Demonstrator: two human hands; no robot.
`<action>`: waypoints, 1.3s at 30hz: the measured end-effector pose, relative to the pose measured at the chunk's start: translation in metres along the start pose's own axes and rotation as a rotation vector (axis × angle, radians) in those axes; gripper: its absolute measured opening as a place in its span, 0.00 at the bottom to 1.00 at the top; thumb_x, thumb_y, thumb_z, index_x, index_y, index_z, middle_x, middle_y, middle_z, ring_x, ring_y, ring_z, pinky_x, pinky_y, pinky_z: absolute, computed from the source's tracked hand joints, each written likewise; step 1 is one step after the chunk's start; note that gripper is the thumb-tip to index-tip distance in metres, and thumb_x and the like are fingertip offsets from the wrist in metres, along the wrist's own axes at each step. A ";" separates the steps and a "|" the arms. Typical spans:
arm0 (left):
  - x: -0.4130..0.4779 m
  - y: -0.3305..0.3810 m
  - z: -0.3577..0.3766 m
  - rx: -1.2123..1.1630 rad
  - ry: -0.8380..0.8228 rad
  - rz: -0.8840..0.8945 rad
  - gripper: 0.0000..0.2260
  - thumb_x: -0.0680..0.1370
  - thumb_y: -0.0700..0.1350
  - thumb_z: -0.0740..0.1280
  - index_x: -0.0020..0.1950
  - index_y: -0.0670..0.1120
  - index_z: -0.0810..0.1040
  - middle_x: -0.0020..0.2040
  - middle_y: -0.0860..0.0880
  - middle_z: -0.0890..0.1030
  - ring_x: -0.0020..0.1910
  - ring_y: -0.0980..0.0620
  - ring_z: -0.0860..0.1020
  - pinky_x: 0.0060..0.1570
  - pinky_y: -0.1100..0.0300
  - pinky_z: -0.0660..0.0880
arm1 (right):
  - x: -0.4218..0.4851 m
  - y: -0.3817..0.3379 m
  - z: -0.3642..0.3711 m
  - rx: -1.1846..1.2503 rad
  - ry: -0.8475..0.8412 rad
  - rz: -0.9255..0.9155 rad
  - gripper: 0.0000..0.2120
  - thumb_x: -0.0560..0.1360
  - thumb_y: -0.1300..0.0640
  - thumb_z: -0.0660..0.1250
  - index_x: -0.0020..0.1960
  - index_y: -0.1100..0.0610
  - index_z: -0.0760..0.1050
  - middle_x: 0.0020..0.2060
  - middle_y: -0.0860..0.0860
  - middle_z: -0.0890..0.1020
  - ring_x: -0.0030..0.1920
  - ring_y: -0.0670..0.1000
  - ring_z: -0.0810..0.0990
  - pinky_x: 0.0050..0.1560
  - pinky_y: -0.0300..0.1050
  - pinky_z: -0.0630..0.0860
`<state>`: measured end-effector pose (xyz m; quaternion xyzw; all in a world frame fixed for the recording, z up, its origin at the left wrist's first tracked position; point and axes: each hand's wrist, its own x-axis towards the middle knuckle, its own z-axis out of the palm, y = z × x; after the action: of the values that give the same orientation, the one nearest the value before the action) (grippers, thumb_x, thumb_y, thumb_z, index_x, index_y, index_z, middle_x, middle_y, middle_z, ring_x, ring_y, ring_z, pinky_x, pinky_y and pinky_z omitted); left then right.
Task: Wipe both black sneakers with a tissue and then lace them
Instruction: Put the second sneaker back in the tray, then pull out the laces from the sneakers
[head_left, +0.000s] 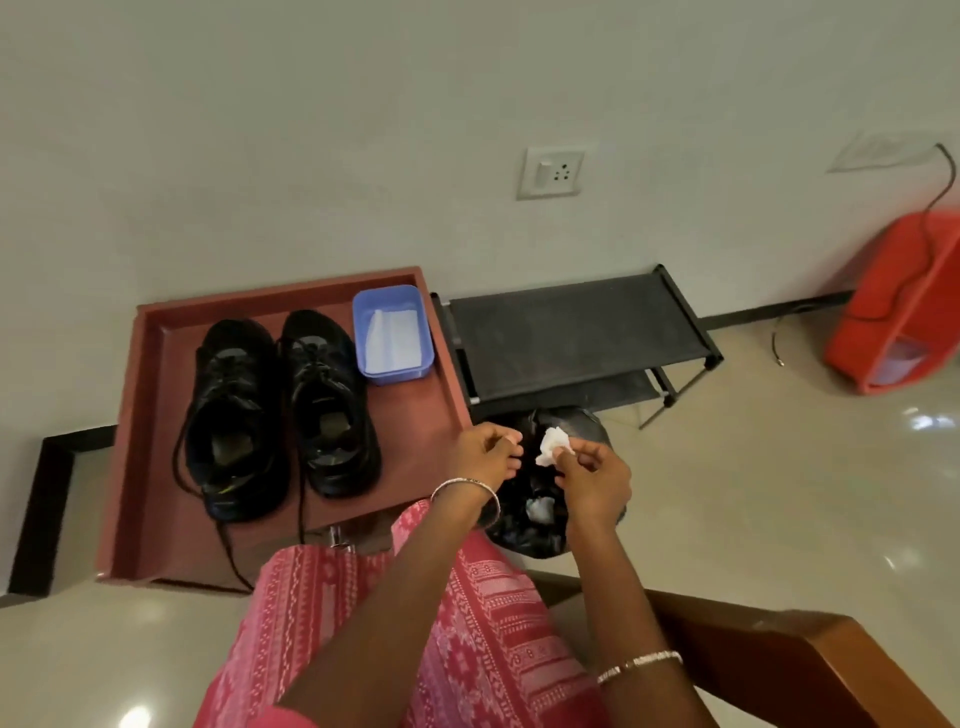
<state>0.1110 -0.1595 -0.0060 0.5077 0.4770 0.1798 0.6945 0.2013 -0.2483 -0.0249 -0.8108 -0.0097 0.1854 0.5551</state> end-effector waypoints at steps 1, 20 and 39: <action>0.006 -0.003 0.005 0.015 -0.005 -0.007 0.08 0.82 0.36 0.62 0.46 0.43 0.79 0.38 0.46 0.80 0.32 0.54 0.79 0.32 0.68 0.77 | 0.011 0.011 0.001 -0.018 0.044 0.039 0.09 0.70 0.61 0.77 0.40 0.49 0.80 0.38 0.51 0.85 0.39 0.53 0.85 0.44 0.56 0.84; 0.002 0.018 -0.092 -0.244 0.325 0.142 0.05 0.81 0.34 0.64 0.50 0.38 0.80 0.39 0.43 0.81 0.36 0.50 0.80 0.37 0.64 0.80 | -0.013 0.001 0.054 0.008 -0.168 0.019 0.08 0.77 0.66 0.68 0.46 0.55 0.83 0.42 0.53 0.86 0.43 0.50 0.86 0.46 0.48 0.83; 0.045 0.006 -0.211 0.286 0.666 0.122 0.21 0.75 0.40 0.73 0.68 0.44 0.74 0.63 0.46 0.79 0.63 0.47 0.77 0.62 0.55 0.74 | -0.078 -0.054 0.252 -0.268 -0.515 -0.395 0.06 0.77 0.55 0.71 0.51 0.56 0.84 0.43 0.49 0.84 0.41 0.43 0.79 0.45 0.29 0.73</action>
<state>-0.0448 -0.0114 -0.0283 0.5409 0.6661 0.3078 0.4112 0.0603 -0.0192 -0.0332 -0.7854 -0.3303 0.2701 0.4484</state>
